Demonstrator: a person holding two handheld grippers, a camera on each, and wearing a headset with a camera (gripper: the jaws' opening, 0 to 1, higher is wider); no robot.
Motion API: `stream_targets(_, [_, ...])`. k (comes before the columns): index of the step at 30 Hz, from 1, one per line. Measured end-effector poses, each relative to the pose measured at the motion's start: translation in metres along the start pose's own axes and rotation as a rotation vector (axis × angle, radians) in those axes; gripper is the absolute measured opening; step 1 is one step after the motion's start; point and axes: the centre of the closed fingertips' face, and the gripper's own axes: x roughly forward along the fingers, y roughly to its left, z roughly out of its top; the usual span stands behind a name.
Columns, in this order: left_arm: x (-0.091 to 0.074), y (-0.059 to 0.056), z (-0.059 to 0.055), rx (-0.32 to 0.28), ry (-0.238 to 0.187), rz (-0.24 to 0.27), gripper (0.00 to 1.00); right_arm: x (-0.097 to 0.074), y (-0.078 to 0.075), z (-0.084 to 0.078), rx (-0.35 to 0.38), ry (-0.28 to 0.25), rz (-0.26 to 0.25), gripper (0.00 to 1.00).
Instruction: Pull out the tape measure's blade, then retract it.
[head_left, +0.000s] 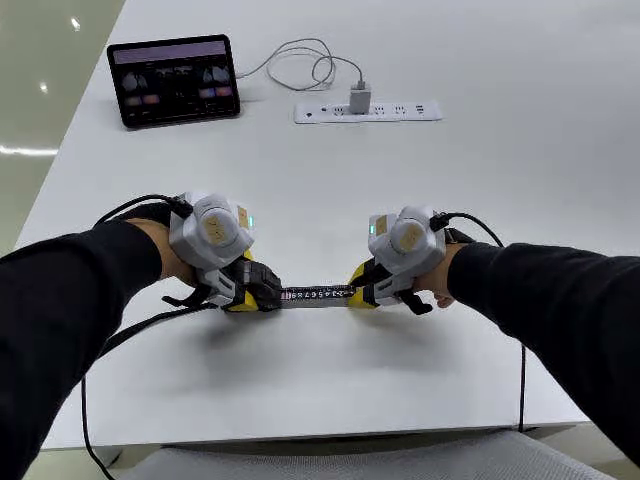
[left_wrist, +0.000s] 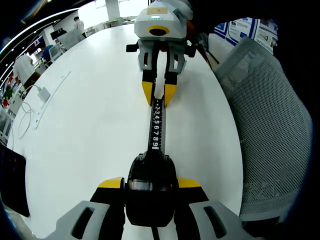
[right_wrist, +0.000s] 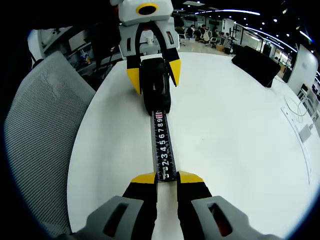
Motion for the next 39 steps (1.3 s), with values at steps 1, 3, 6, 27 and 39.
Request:
stream_targets(1, [0.0, 0.0, 0.0, 0.0, 0.0, 0.001, 0.34, -0.001, 0.0, 0.0, 0.001, 0.0, 0.0, 0.09])
stream_targets(3, [0.0, 0.0, 0.0, -0.001, -0.001, 0.001, 0.34, -0.001, 0.0, -0.001, 0.0, 0.002, -0.001, 0.09])
stream_targets(6, [0.0, 0.0, 0.0, -0.001, -0.001, 0.001, 0.34, -0.002, 0.0, -0.002, -0.001, 0.004, -0.002, 0.09])
stream_targets(27, [0.001, 0.001, -0.001, -0.005, -0.003, 0.002, 0.34, -0.012, -0.002, -0.015, 0.011, 0.009, -0.006, 0.09])
stream_targets(39, [0.001, 0.001, -0.001, -0.01, -0.003, 0.007, 0.34, -0.017, -0.004, -0.022, 0.015, 0.014, -0.014, 0.09])
